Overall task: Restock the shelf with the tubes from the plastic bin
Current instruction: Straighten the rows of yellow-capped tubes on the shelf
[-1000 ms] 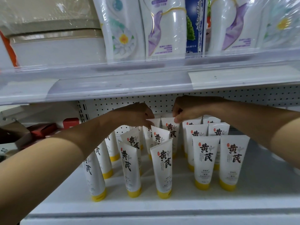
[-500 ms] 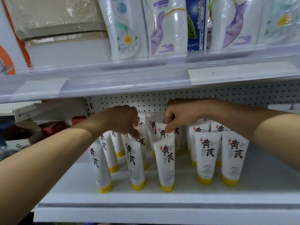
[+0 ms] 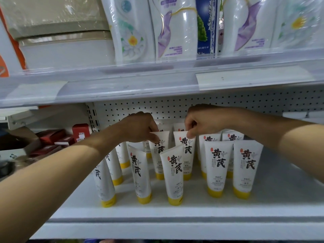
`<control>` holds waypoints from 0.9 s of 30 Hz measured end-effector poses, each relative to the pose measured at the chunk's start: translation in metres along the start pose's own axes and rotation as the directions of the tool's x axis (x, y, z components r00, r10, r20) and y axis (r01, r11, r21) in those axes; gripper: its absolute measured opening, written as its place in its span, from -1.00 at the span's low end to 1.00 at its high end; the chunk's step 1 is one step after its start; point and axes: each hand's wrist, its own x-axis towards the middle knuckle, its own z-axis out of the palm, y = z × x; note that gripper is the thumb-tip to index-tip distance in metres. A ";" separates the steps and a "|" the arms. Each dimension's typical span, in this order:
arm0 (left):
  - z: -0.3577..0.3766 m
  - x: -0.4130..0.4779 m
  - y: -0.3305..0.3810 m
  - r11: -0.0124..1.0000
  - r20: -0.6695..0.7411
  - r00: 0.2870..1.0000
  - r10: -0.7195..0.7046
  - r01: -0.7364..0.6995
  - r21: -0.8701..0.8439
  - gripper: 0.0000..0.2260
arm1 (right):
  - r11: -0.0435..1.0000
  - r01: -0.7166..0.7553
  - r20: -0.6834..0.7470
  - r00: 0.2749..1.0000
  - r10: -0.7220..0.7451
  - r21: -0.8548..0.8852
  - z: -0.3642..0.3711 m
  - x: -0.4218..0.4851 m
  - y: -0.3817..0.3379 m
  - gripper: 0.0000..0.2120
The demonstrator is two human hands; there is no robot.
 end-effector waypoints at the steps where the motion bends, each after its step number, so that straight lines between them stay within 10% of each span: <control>1: 0.000 0.000 0.001 1.000 0.001 1.000 0.007 -0.007 -0.004 -0.86 | 1.000 0.001 -0.004 1.000 -0.001 -0.012 0.000 0.000 0.000 -0.79; 27: 0.003 0.006 0.003 0.997 0.007 0.999 0.054 -0.053 -0.058 -0.86 | 1.000 -0.011 0.007 1.000 0.011 0.003 0.000 0.002 0.004 -0.85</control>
